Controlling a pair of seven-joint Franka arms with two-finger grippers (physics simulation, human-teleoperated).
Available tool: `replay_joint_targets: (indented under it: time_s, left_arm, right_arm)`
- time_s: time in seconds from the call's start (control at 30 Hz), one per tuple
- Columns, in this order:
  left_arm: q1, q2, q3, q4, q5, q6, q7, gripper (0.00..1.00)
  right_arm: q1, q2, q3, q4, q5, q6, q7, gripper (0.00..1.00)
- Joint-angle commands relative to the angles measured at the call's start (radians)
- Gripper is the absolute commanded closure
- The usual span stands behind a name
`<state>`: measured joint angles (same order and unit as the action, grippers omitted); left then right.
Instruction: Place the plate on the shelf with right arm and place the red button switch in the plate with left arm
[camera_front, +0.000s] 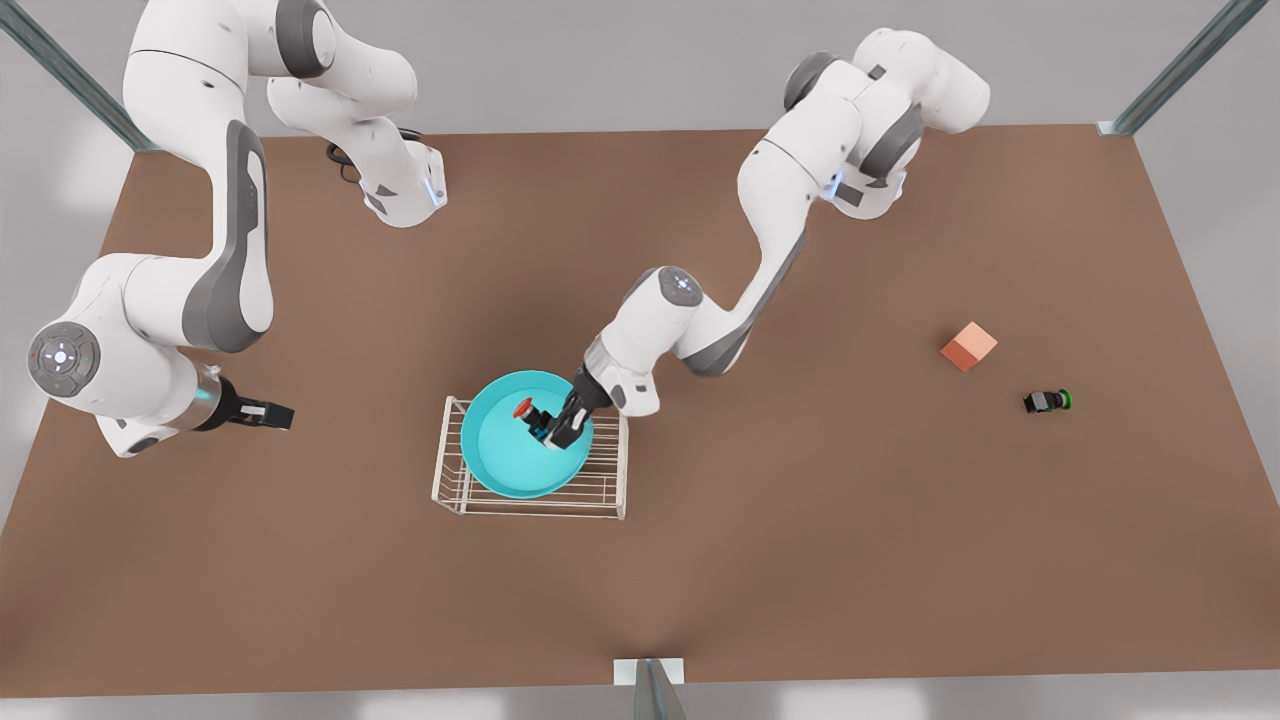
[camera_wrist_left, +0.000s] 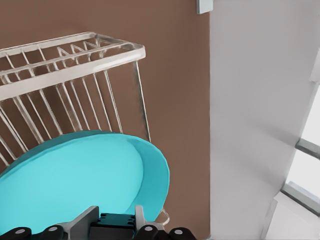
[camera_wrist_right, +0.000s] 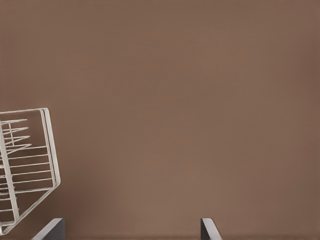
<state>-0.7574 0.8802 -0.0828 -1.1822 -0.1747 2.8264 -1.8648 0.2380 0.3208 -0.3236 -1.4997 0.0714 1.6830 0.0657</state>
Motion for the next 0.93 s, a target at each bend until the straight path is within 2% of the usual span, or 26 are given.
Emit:
replay_joint_targets:
  time_s: [0.0,0.03,0.07,0.1,0.2,0.23,0.27,0.3,0.4,0.47,0.5,0.6,0.67,0.7,0.73,0.77,0.83,0.9]
  left_arm:
    - [-0.034,0.031,0.031,0.004,0.020,0.196,-0.295,0.74]
    - [-0.046,0.060,0.055,0.004,0.030,0.214,-0.295,0.73]
    - [-0.048,0.066,0.063,0.003,0.031,0.214,-0.290,0.26]
    - [-0.046,0.065,0.066,0.003,0.032,0.214,-0.286,0.00]
    - [-0.046,0.056,0.066,-0.008,0.118,0.191,-0.281,0.00]
    - [-0.039,0.022,0.067,-0.008,0.193,0.011,-0.260,0.00]
    - [-0.017,-0.093,0.039,-0.002,0.205,-0.389,-0.069,0.00]
    - [0.039,-0.217,0.005,-0.002,0.107,-0.664,0.127,0.00]
    - [0.204,-0.313,0.003,-0.004,0.084,-1.062,0.576,0.00]
    - [0.409,-0.362,0.014,-0.007,0.086,-1.318,1.243,0.00]
    - [0.449,-0.366,0.018,-0.007,0.145,-1.380,1.343,0.00]
    - [0.503,-0.388,0.037,-0.005,0.210,-1.406,1.498,0.00]
    - [0.546,-0.435,0.112,-0.010,0.192,-1.449,1.837,0.00]
    - [0.668,-0.486,0.103,-0.062,0.113,-1.421,1.995,0.00]
    - [0.687,-0.680,0.107,-0.396,0.118,-1.123,2.060,0.00]
    - [0.684,-0.711,0.106,-0.438,0.168,-1.073,2.064,0.00]
    - [0.678,-0.652,0.104,-0.335,0.167,-1.073,2.052,0.00]
    - [0.687,-0.633,0.106,-0.320,0.159,-1.064,2.064,0.00]
  right_arm:
    - [0.001,0.001,0.000,0.001,0.001,0.000,0.022,0.00]
    - [0.001,0.003,0.000,0.001,0.001,0.000,0.022,0.00]
    - [0.001,0.003,0.000,0.001,0.001,0.000,0.023,0.00]
    - [0.001,0.003,0.000,0.003,0.001,0.000,0.022,0.00]
    - [0.001,0.003,0.000,0.003,0.001,0.000,0.022,0.00]
    - [0.001,0.003,0.000,0.003,0.001,0.000,0.022,0.00]
    - [0.001,0.003,0.000,0.003,0.001,0.000,0.022,0.00]
    - [0.001,0.004,0.000,0.003,0.001,0.000,0.022,0.00]
    - [0.001,0.004,0.000,0.004,0.001,0.000,0.022,0.00]
    - [0.001,0.004,0.000,0.006,0.001,0.000,0.022,0.00]
    - [0.001,0.004,0.000,0.006,0.001,0.000,0.022,0.00]
    - [0.001,0.004,0.000,0.007,0.001,0.000,0.022,0.00]
    - [0.000,0.004,0.000,0.007,0.001,0.000,0.022,0.00]
    - [0.000,0.004,0.000,0.007,0.001,0.000,0.022,0.00]
    - [0.001,0.004,0.000,0.007,0.001,0.000,0.022,0.00]
    - [0.000,0.004,0.000,0.007,0.001,0.000,0.022,0.00]
    - [0.001,0.004,0.000,0.007,0.001,0.000,0.022,0.00]
    - [0.000,0.004,0.000,0.007,-0.001,0.000,0.022,0.00]
